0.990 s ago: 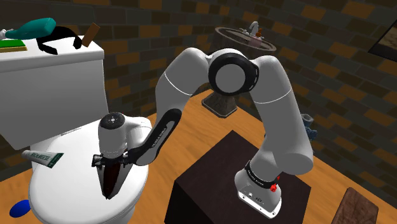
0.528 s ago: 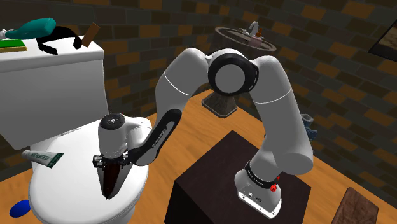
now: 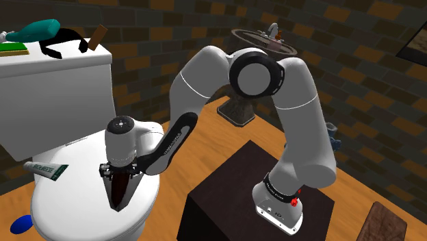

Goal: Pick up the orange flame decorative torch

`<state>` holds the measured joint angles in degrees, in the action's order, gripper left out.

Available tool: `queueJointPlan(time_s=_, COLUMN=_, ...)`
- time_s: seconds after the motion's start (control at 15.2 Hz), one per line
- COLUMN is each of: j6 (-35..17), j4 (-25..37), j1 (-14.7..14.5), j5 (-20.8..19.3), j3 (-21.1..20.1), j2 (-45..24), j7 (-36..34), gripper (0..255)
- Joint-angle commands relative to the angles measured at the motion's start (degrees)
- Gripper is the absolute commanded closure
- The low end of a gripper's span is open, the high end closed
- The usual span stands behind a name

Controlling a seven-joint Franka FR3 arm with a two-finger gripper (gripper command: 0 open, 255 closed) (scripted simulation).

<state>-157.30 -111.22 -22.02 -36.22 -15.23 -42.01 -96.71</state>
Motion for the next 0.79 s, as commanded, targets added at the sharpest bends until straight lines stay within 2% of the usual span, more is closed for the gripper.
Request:
queueJointPlan(time_s=0.0, j6=0.8, j4=-0.4, j1=0.5, j5=0.6, j3=-0.8, j2=1.3, j7=0.6, gripper=255)
queueJointPlan(time_s=0.73, j6=4.8, j4=-2.6, j1=3.3, j5=3.9, j3=-4.4, j2=7.3, j7=3.4, gripper=255)
